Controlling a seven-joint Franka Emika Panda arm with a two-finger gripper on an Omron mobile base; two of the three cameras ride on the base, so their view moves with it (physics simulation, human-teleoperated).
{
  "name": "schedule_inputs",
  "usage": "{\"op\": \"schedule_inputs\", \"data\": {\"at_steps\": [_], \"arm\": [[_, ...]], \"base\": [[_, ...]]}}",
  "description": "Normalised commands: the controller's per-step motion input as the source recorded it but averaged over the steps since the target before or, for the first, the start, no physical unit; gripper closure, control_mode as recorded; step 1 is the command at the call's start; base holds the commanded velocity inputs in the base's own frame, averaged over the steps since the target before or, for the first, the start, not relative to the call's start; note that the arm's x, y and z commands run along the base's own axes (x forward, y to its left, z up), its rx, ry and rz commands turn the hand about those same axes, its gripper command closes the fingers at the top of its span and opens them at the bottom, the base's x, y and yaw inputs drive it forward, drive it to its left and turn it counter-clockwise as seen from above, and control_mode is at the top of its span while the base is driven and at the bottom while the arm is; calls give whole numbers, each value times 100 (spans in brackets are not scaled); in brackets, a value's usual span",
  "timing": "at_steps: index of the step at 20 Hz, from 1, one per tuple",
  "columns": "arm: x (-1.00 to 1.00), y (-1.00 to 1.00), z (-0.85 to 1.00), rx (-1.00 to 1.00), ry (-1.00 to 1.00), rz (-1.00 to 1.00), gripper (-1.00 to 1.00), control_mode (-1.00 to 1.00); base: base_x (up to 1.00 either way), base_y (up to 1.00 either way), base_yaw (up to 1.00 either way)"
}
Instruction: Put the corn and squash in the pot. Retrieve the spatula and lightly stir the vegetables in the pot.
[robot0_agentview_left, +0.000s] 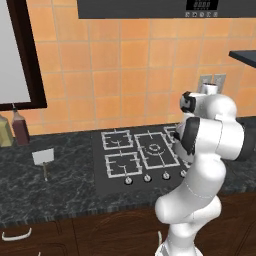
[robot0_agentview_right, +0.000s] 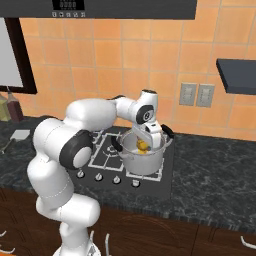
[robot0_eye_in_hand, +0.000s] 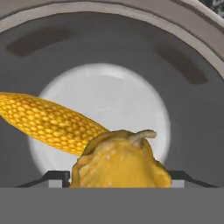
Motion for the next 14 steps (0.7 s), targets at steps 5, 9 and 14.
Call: {"op": "schedule_inputs", "data": {"at_steps": [5, 9, 14], "arm": [[4, -5, -25, -1, -5, 3, 100, -100], [12, 3, -6, -3, -6, 6, -100, -100], [0, 20, 32, -3, -8, 7, -100, -100]], "base": [[0, 0, 0], [0, 0, 0], [0, 0, 0]]}}
